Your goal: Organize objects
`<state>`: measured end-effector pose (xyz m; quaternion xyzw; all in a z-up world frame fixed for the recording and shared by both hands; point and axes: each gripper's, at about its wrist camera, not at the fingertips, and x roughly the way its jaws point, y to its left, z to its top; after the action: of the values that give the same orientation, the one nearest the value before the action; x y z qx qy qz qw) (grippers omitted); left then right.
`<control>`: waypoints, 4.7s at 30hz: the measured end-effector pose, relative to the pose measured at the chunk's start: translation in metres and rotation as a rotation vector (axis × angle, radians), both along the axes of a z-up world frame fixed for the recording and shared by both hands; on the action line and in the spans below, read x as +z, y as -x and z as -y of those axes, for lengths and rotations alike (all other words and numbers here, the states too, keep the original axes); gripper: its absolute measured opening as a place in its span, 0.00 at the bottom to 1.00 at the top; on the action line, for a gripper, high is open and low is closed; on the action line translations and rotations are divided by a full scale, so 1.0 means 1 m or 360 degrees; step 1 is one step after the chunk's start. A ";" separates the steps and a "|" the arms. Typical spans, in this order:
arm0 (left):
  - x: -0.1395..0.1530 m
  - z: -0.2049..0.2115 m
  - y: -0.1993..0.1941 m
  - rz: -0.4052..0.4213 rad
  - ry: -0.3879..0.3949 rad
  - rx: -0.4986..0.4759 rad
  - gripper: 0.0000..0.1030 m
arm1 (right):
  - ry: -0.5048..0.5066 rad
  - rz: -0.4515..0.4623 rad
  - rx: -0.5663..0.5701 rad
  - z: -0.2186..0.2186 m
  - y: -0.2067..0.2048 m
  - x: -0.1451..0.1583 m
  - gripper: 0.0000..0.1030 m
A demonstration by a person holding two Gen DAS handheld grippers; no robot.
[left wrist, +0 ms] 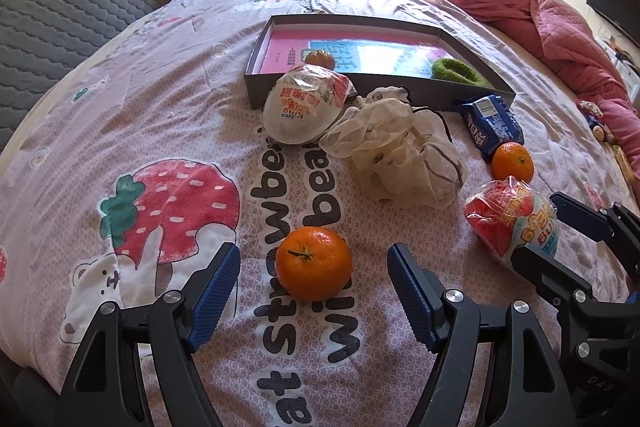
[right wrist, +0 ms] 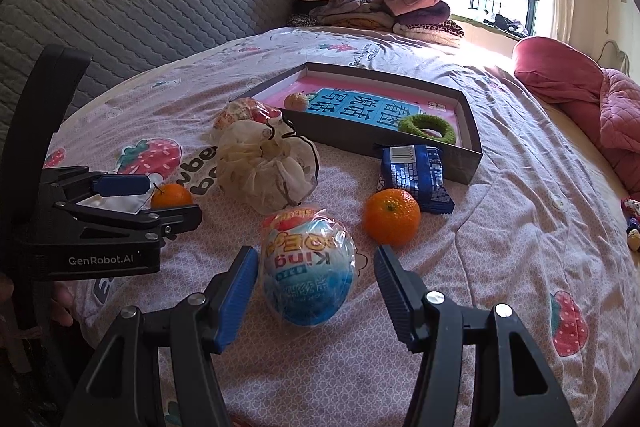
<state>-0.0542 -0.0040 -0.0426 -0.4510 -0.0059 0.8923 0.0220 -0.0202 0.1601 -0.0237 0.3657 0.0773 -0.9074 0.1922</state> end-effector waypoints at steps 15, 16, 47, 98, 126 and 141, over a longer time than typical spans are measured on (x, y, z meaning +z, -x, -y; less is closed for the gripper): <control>-0.008 0.003 0.004 0.0022 0.0010 0.0010 0.75 | -0.0020 0.0043 0.0021 0.004 0.003 -0.012 0.58; -0.009 0.004 0.005 0.0031 -0.0001 0.0013 0.75 | -0.0019 0.0042 0.0024 0.005 0.003 -0.013 0.58; -0.013 0.003 0.003 0.0018 -0.0040 -0.0041 0.38 | 0.0025 0.0046 0.0000 0.002 0.005 -0.019 0.53; 0.050 -0.009 0.006 -0.0223 -0.0112 -0.0061 0.38 | 0.0155 -0.0158 -0.0068 -0.004 0.017 0.030 0.53; 0.067 -0.010 0.040 -0.0271 -0.0127 -0.0070 0.38 | 0.0182 -0.0220 -0.0086 -0.004 0.051 0.051 0.53; 0.067 -0.007 0.067 -0.0274 -0.0119 -0.0052 0.38 | 0.0182 -0.0246 -0.0101 -0.004 0.081 0.058 0.53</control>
<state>-0.1208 0.0031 0.0249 -0.3714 -0.0300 0.9264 0.0539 -0.1008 0.1637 0.0344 0.2853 0.0282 -0.9415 0.1774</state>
